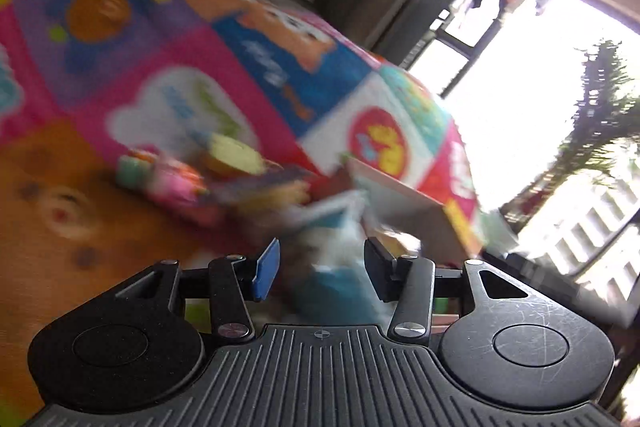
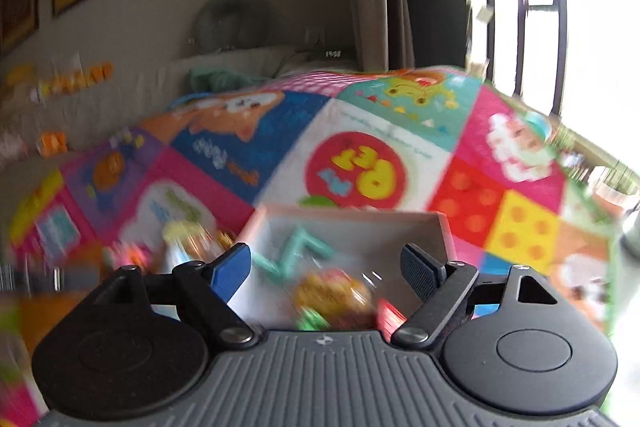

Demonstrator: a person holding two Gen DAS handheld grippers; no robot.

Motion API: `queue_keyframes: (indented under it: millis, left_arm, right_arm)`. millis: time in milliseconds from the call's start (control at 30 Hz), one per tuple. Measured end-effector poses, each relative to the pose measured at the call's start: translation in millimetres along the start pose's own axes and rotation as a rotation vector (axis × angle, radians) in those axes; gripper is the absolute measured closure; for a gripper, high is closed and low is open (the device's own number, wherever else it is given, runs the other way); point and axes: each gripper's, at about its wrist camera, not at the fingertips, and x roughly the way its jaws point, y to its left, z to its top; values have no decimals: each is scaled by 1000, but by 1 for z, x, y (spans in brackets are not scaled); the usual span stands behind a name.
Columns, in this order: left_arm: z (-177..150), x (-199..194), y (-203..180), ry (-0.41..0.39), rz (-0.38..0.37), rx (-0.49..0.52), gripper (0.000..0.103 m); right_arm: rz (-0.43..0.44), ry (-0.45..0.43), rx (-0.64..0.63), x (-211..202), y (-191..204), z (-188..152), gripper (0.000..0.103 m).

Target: Organize objects

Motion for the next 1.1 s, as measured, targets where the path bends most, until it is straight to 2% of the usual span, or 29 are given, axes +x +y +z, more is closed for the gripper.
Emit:
queue_keyframes:
  millis: [100, 233, 367, 500, 600, 667, 767, 867, 933, 1000, 1067, 1100]
  left_arm:
    - [4, 22, -24, -14, 3, 42, 52]
    - [9, 59, -37, 28, 128, 80, 52]
    - [-4, 77, -36, 67, 237, 145, 49]
    - [-20, 75, -24, 106, 214, 134, 42]
    - [-25, 74, -23, 132, 197, 174, 39]
    - [-26, 69, -24, 131, 202, 217, 40]
    - [-29, 52, -23, 112, 244, 298, 41]
    - [-31, 35, -14, 84, 337, 353, 41]
    - [-28, 28, -2, 84, 369, 335, 40]
    - [-24, 26, 8, 112, 361, 293, 35]
    - [-27, 34, 16, 191, 375, 272, 38]
    - [-30, 32, 13, 166, 379, 311, 40]
  right_arm:
    - [-18, 2, -46, -17, -3, -28, 20]
    - [-57, 2, -47, -30, -15, -52, 19]
    - [-87, 18, 37, -26, -40, -61, 19]
    - [-43, 61, 136, -4, -59, -62, 19]
    - [52, 75, 218, 10, -63, -57, 18]
    - [51, 61, 236, 13, -61, -53, 18]
    - [48, 48, 221, 19, -55, -46, 17]
    - [46, 56, 195, 27, -46, -42, 17]
    - [64, 63, 185, 32, -40, -39, 17]
    - [86, 68, 174, 33, -34, -38, 17]
    - [88, 73, 163, 31, -27, -37, 17]
    - [80, 67, 160, 27, -25, -38, 17]
